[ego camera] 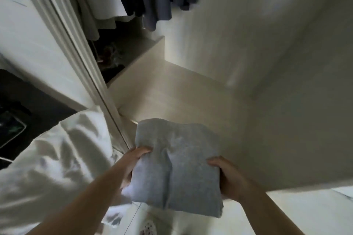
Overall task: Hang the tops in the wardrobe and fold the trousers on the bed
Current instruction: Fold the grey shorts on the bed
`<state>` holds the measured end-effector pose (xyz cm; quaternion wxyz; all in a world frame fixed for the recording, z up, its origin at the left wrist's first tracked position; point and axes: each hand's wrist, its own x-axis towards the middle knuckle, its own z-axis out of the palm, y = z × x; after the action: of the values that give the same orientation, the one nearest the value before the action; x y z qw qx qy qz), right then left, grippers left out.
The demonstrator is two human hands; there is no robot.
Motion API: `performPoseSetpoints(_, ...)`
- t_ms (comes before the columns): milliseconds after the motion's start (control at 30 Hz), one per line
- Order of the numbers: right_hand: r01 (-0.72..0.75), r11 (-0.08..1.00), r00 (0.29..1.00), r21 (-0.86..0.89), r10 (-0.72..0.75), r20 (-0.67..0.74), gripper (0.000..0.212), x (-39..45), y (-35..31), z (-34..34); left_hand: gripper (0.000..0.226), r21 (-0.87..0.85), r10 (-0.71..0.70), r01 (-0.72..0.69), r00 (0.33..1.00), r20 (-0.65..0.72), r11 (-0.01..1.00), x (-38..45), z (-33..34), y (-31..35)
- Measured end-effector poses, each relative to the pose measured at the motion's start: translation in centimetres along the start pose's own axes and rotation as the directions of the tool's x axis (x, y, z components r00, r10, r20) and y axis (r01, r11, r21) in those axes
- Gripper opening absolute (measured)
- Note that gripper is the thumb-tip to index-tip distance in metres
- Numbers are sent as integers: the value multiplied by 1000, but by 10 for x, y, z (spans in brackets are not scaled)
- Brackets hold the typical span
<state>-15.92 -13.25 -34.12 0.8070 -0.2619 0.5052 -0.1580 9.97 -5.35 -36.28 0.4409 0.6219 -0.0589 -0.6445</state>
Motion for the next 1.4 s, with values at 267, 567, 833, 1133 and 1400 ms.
performPoseSetpoints(267, 35, 988, 994, 151, -19, -111, 37, 67, -37, -20, 59, 185, -51, 32, 994, 95, 982, 92, 26, 69)
performPoseSetpoints(567, 63, 978, 983, 197, -27, -180, 60, 167, -119, -46, 45, 378, 26, -95, 983, 184, 921, 218, 71, 169)
performPoseSetpoints(833, 206, 972, 937, 112, -163, -308, 43, 267, -126, -69, 35, 725, 253, -244, 962, 99, 644, 343, 71, 185)
performPoseSetpoints(1133, -2, 674, 570, -739, -607, -554, 57, 292, -76, -54, 67, 917, 689, -346, 715, 121, 198, 360, 55, 155)
performPoseSetpoints(1400, -59, 36, 689, -998, -721, -67, 58, 318, -78, -24, 72, 720, 368, -516, 627, 687, -464, 355, 62, 104)
